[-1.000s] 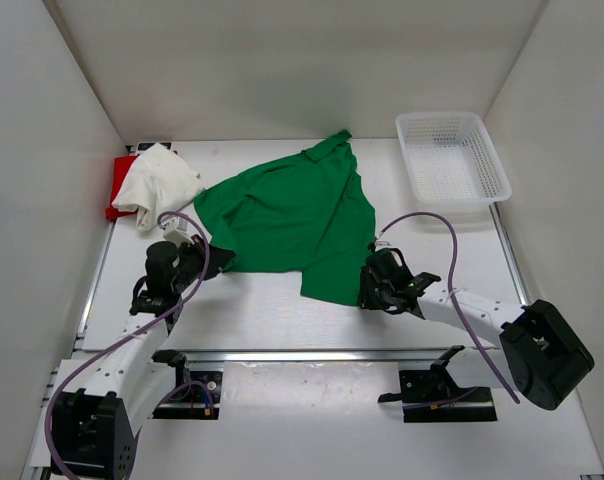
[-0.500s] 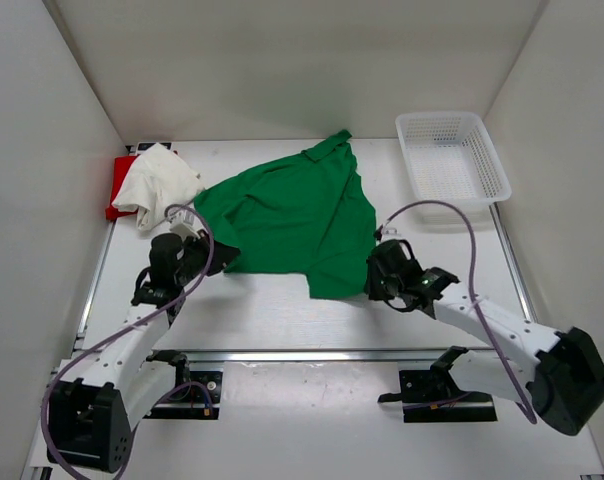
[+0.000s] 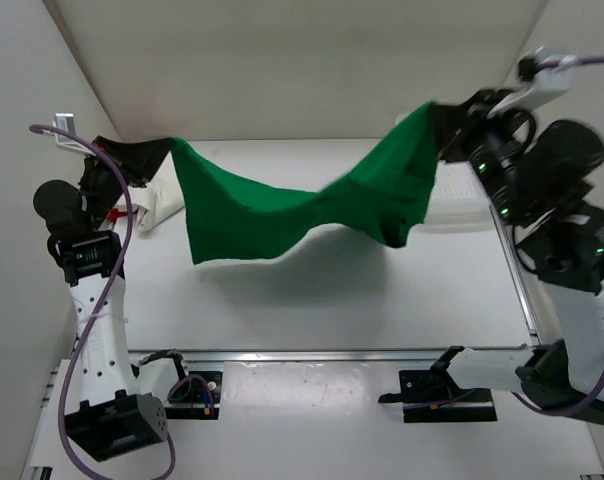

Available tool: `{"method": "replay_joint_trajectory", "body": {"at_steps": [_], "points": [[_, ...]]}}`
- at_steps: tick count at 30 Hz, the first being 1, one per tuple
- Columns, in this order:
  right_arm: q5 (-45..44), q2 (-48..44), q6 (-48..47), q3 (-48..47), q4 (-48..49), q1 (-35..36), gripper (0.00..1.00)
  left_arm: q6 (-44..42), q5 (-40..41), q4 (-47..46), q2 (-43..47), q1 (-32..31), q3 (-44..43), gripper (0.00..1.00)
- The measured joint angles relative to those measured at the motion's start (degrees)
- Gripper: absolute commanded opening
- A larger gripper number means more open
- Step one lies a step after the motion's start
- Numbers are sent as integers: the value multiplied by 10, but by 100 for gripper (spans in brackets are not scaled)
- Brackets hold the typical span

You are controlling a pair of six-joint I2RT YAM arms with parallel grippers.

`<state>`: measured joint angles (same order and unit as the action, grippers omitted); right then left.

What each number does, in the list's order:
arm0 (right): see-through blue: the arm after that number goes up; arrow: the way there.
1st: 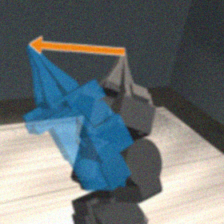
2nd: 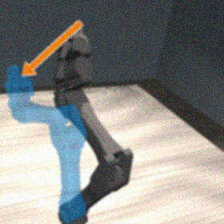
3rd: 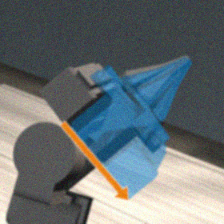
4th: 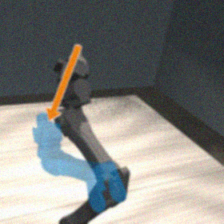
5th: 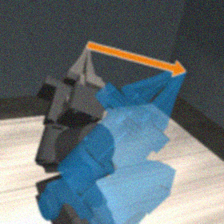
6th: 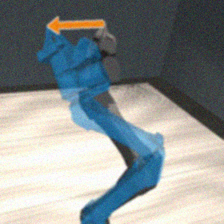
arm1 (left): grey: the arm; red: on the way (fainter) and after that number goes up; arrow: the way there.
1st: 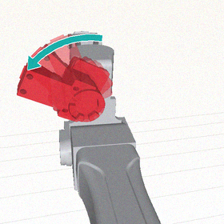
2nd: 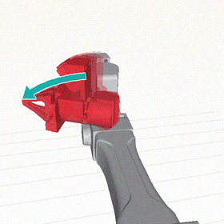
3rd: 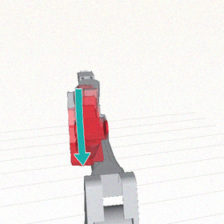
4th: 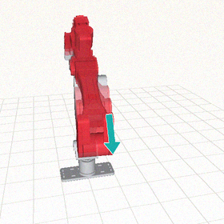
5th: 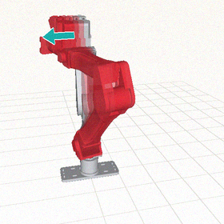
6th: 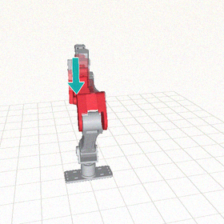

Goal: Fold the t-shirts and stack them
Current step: Flatten out the tshirt

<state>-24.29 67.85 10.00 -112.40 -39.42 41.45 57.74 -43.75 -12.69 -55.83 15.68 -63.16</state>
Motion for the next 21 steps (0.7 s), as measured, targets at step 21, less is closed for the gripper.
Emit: {"method": "replay_joint_trajectory", "body": {"at_steps": [21], "points": [[312,397,-79,-176,29,-311,0,-84,161,71,-129,-83,36,0]]}}
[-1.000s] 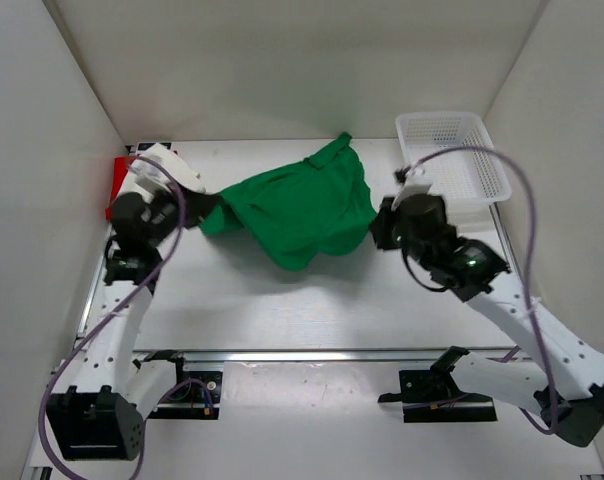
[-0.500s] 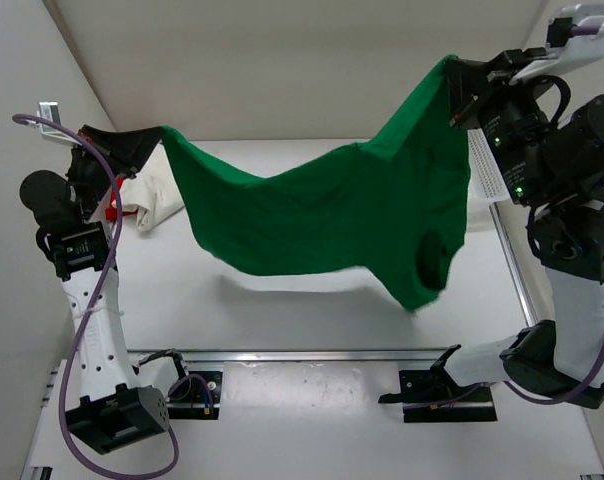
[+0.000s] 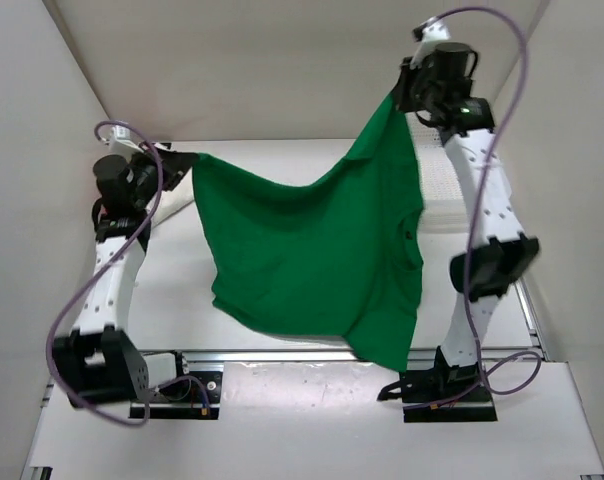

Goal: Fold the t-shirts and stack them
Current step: Flatten out the tshirt

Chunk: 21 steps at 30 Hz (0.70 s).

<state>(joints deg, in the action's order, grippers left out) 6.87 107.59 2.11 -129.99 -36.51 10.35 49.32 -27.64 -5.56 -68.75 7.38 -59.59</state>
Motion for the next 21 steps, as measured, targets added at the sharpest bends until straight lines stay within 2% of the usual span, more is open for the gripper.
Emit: {"method": "replay_joint_trajectory", "body": {"at_steps": [4,8,12,15,19,21], "points": [[25,116,9,-68,-26,-3,1,-11,26,19,-110,-16,-31,0],[37,124,30,-94,-19,-7,0,-8,27,46,-200,-17,-153,0],[30,70,37,-103,32,-6,0,0,25,47,-205,-2,-254,0],[21,5,37,-103,66,2,0,6,21,28,-186,21,-295,0],[24,-70,37,-95,97,14,0,7,21,10,-143,48,-282,0],[22,-105,37,-53,115,22,0,7,21,-2,-116,56,-245,0]]}}
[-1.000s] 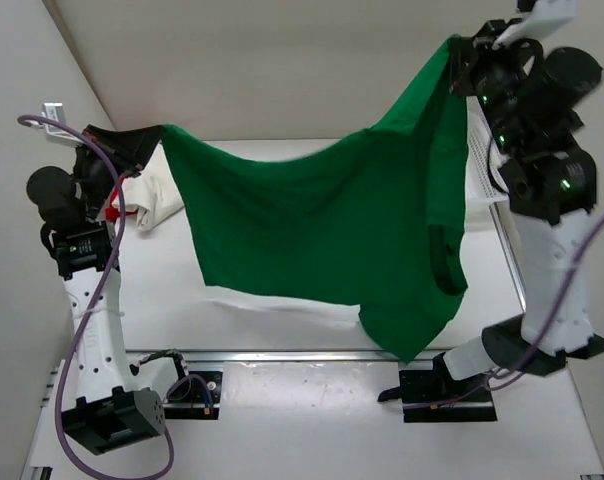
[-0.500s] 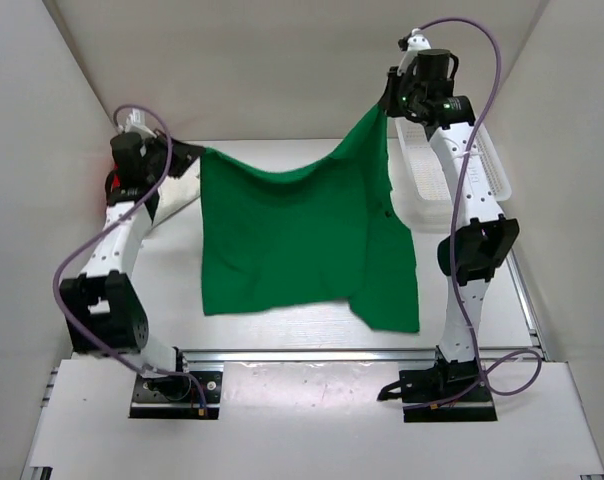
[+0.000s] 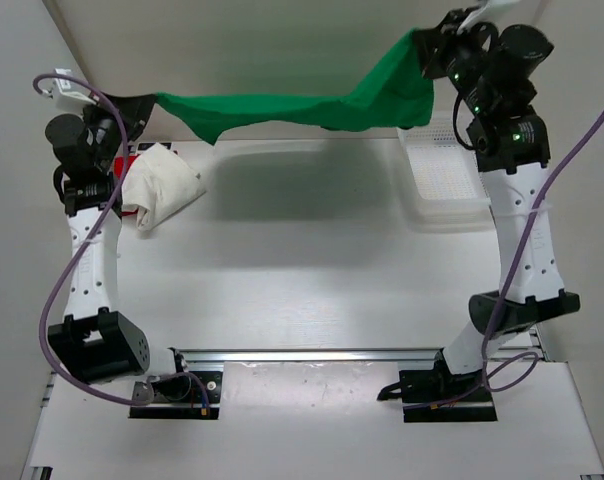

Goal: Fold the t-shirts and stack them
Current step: Flatten out the tshirt

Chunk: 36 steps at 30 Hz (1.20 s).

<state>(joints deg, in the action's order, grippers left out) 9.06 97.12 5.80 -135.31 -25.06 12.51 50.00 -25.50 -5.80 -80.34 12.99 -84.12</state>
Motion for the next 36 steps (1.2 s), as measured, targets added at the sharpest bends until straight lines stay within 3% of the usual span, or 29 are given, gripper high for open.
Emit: {"method": "replay_joint_trajectory", "body": {"at_steps": [2,5,13,17,23,28,32,36], "points": [[-5,-36,0,74,13,9,0,-3,0,-4,24,2,42,0],[-19,-102,0,261,52,30,0,-15,6,-17,64,2,131,0],[-9,-262,68,800,84,50,0,-44,24,-38,208,1,475,0],[-14,-388,111,978,60,84,0,-44,7,-39,230,20,617,0],[-7,-596,193,1090,-23,133,0,-74,-16,24,246,66,672,0],[-37,-713,280,1084,-113,233,1,-127,-32,98,339,80,683,0],[-65,-750,318,1053,-179,252,0,-168,-12,169,393,69,668,0],[-77,-711,296,1023,-180,209,0,-163,-12,161,375,73,661,0]]}}
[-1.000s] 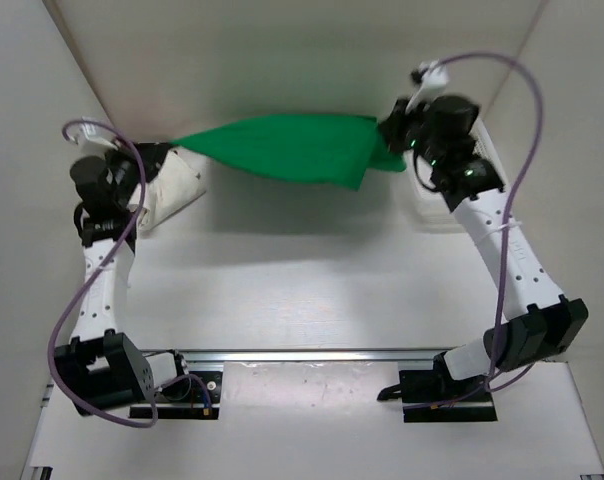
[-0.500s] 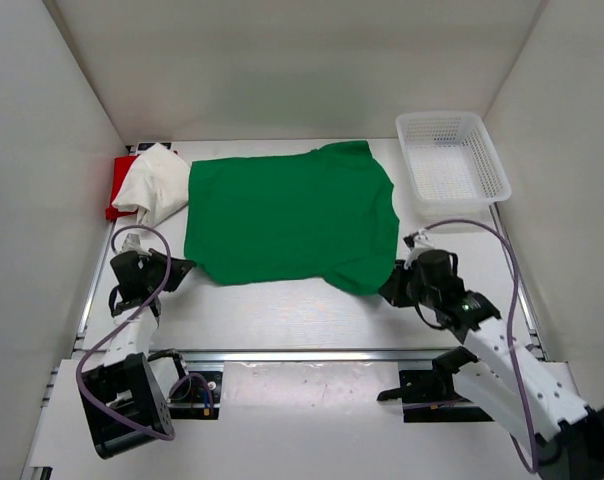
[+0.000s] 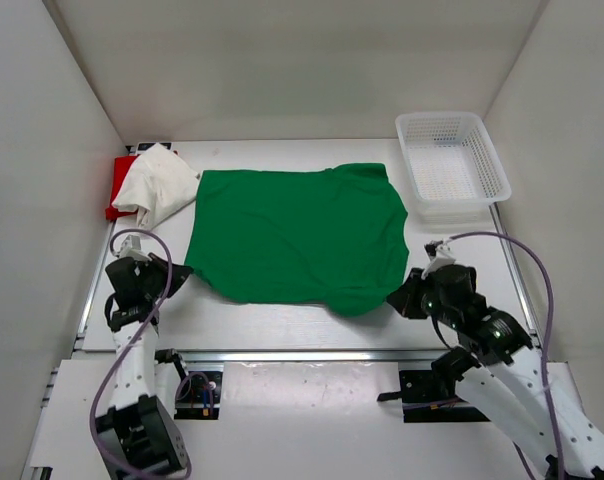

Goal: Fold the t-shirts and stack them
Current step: Flatten out the tshirt

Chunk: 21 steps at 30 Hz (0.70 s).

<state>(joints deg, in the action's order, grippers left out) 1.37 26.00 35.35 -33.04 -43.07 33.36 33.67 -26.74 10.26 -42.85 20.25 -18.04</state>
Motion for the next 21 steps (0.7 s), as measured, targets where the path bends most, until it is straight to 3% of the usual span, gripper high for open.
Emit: {"method": "replay_joint_trajectory", "body": {"at_steps": [5,9,14,18,21], "points": [[96,170,-74,-7,107,-193,0,83,-10,-94,-93,8,22,0],[120,284,-103,-21,166,-252,0,130,6,-135,-111,-29,21,0],[102,312,-121,-113,175,-190,0,149,2,-142,-115,-45,-49,0],[22,310,-150,-289,148,-92,0,157,-21,-127,-115,-68,-199,0],[-85,310,-185,-448,130,7,0,166,-56,-128,-115,-73,-327,0]]}}
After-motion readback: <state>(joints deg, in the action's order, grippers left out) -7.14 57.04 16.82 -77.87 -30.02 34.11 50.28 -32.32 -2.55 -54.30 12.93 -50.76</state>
